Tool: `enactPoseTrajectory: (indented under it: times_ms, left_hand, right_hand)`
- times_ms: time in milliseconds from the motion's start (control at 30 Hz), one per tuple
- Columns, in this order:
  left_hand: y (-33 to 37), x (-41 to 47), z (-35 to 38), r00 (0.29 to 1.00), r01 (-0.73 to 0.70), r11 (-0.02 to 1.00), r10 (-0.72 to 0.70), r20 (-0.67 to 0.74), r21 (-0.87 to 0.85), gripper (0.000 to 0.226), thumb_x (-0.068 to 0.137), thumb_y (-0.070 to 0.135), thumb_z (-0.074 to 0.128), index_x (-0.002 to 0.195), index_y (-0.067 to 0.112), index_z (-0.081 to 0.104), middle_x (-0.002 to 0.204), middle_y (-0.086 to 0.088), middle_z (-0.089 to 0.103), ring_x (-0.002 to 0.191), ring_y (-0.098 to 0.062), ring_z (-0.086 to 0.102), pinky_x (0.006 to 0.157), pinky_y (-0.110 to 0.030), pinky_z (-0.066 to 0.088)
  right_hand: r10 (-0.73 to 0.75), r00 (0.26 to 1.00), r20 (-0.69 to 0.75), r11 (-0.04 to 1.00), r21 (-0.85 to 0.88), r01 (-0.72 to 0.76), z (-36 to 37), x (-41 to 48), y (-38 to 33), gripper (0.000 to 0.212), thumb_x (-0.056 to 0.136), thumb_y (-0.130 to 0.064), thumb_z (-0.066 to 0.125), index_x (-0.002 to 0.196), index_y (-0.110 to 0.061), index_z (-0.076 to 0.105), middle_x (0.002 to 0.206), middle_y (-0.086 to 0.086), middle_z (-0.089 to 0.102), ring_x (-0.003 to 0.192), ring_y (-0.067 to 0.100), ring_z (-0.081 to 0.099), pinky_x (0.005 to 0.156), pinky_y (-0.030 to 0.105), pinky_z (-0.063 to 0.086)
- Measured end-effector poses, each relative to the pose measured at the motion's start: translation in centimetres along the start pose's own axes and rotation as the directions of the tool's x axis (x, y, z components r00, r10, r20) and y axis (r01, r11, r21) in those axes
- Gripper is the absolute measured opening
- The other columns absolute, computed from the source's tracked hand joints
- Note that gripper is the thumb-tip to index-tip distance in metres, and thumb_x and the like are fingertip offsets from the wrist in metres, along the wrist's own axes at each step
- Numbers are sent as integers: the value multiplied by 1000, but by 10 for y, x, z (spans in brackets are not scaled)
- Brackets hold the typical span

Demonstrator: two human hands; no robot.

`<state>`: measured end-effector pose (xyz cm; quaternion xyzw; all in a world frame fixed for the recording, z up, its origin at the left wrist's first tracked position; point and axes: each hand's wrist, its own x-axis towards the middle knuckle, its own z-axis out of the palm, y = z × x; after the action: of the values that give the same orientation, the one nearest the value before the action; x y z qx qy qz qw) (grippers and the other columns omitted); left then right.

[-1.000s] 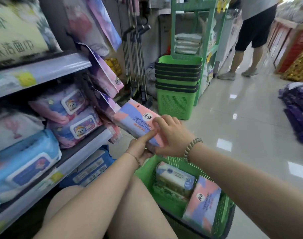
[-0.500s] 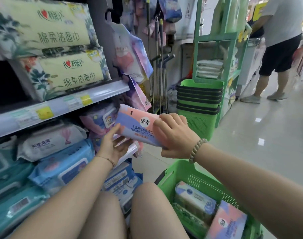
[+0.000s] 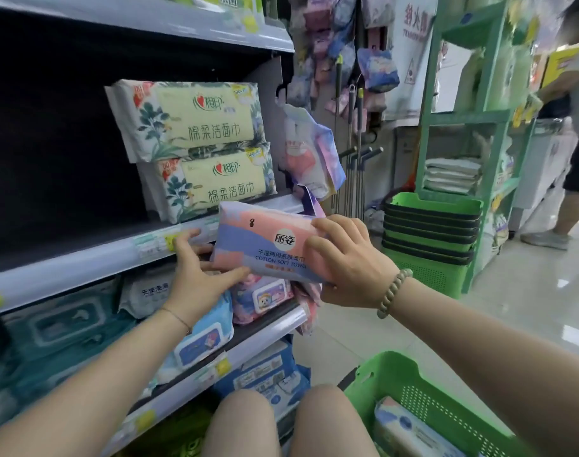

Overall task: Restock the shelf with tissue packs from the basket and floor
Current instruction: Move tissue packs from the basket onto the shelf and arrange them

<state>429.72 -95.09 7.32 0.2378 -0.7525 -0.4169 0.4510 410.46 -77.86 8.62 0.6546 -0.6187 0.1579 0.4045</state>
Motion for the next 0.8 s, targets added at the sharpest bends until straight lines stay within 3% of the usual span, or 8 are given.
enactPoseTrajectory:
  times_ms: [67, 133, 200, 267, 367, 467, 600, 800]
  left_hand:
    - [10, 1, -12, 995, -90, 993, 93, -27, 82, 94, 66, 6, 85, 134, 15, 21, 123, -9, 43, 89, -11, 59, 78, -33, 54]
    - [18, 2, -24, 984, -162, 978, 171, -54, 134, 99, 60, 23, 88, 132, 23, 21, 126, -8, 41, 105, -17, 57, 89, -43, 53]
    - [22, 1, -36, 963, -232, 946, 256, -83, 226, 100, 56, 36, 86, 131, 23, 22, 130, -8, 38, 116, -17, 51, 96, -34, 49]
    - [28, -4, -44, 936, -269, 895, 331, -124, 355, 99, 59, 29, 87, 133, 10, 24, 132, -9, 34, 119, -14, 43, 99, -19, 41]
    - [36, -12, -62, 894, -259, 819, 404, -193, 513, 103, 58, 36, 88, 135, 8, 25, 132, -8, 32, 123, -23, 36, 103, -34, 37]
    - [39, -16, -88, 868, -193, 763, 426, -256, 617, 110, 55, 47, 86, 139, 8, 26, 135, -11, 34, 123, -30, 34, 100, -43, 35]
    - [38, -22, -127, 842, -202, 674, 490, -225, 710, 109, 57, 61, 71, 143, 20, 18, 145, -10, 28, 133, -31, 28, 103, -48, 27]
    - [35, -31, -177, 837, -201, 639, 506, -209, 742, 91, 59, 53, 59, 140, 31, 22, 144, -14, 24, 133, -27, 27, 101, -45, 26]
  right_hand:
    - [-16, 999, -39, 1000, 8, 17, -2, 13, -2, 76, 51, -31, 72, 118, -14, 41, 125, 16, 45, 113, 38, 42, 91, 53, 40]
    - [-35, 995, -93, 999, 16, 37, -4, 26, -6, 76, 49, -29, 70, 117, -13, 40, 126, 14, 41, 113, 39, 42, 91, 54, 40]
    - [-58, 987, -151, 998, 28, 63, -5, 40, -12, 74, 49, -27, 70, 115, -13, 40, 128, 12, 38, 114, 39, 42, 92, 53, 38]
    - [-78, 976, -204, 995, 52, 91, -3, 53, -18, 71, 52, -29, 68, 115, -13, 40, 129, 10, 36, 115, 38, 41, 93, 51, 36]
    - [-115, 959, -259, 983, 106, 147, -2, 75, -31, 66, 56, -31, 59, 116, -12, 39, 131, 10, 35, 116, 37, 39, 96, 54, 34]
    - [-177, 936, -303, 971, 101, 216, 3, 97, -44, 68, 56, -29, 65, 116, -11, 39, 132, 11, 36, 114, 39, 41, 95, 57, 35]
    - [-257, 908, -331, 948, 95, 303, 13, 125, -70, 71, 54, -27, 69, 116, -10, 38, 133, 12, 35, 113, 43, 43, 95, 59, 34]
    - [-275, 894, -354, 928, 143, 343, 26, 164, -116, 69, 54, -27, 70, 113, -12, 38, 137, 12, 36, 119, 41, 38, 98, 60, 34]
